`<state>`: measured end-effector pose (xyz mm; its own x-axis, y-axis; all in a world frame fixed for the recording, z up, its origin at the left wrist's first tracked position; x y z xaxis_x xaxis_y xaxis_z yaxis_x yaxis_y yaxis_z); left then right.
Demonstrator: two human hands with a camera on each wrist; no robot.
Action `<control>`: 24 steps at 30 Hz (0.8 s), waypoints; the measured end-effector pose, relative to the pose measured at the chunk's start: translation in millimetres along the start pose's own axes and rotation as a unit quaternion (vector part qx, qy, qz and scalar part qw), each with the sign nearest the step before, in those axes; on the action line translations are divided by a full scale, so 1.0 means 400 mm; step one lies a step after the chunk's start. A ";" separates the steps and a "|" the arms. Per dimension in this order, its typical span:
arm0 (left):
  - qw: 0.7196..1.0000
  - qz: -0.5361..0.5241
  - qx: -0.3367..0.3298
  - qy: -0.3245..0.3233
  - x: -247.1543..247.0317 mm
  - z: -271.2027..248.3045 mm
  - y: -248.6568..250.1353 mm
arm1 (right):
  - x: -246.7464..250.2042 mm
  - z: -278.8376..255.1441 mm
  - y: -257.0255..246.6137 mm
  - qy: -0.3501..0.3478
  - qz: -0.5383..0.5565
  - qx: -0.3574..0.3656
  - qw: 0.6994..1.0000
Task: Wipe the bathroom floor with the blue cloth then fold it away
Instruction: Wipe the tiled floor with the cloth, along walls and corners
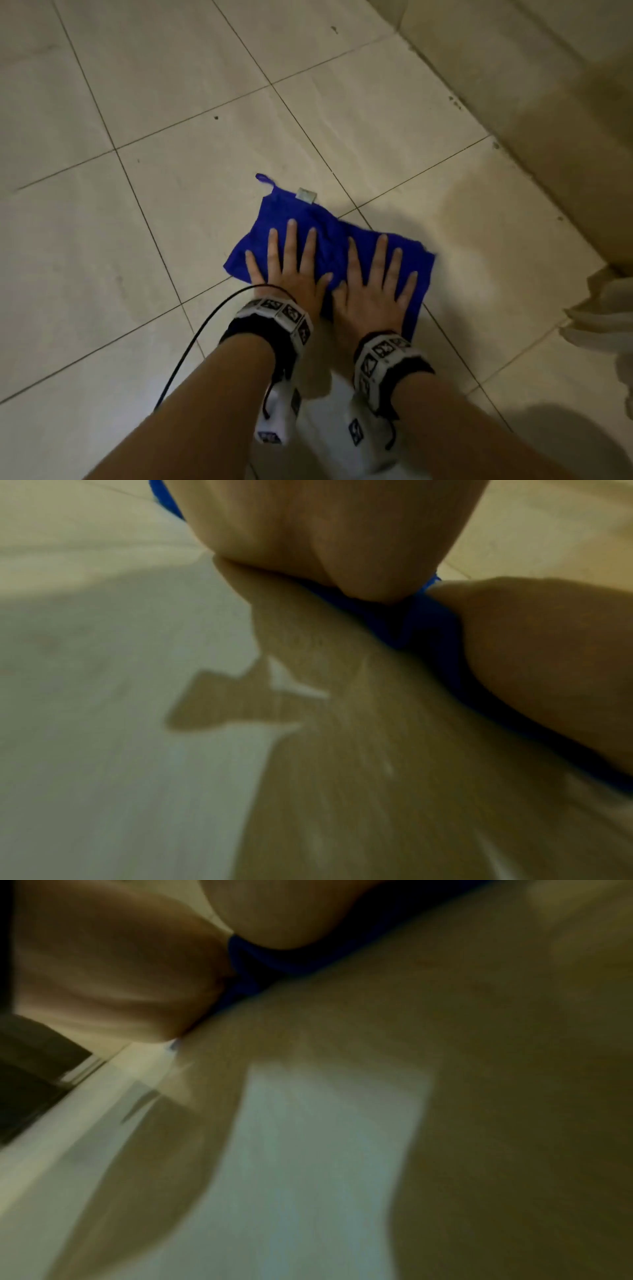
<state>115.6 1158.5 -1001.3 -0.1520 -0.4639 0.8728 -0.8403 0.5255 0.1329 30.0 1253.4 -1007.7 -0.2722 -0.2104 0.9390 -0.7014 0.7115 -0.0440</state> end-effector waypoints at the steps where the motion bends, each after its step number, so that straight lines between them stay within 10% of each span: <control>1: 1.000 0.003 -0.006 0.008 0.017 0.024 -0.003 | 0.011 0.018 -0.009 -0.005 0.008 -0.011 1.000; 11: 0.996 -0.006 -0.067 0.051 0.037 0.035 -0.049 | 0.060 0.055 -0.067 -0.012 0.004 -0.028 1.000; 24: 0.998 -0.056 0.009 0.029 -0.112 -0.321 -0.221 | -0.092 -0.341 -0.140 -0.011 -0.015 0.038 0.999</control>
<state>263.8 1224.6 -991.9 -0.0270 -0.4774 0.8783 -0.8595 0.4598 0.2235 169.3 1312.9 -993.3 -0.2638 -0.2457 0.9328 -0.7573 0.6516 -0.0426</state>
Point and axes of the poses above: each hand's wrist, its own z-axis towards the middle knuckle, its own x-axis out of the back of the hand, y = z × x, the point moved 5 cm from there along z, towards the middle knuckle, and after that the axes turned 6 degrees about -z, right-handed, at the moved point
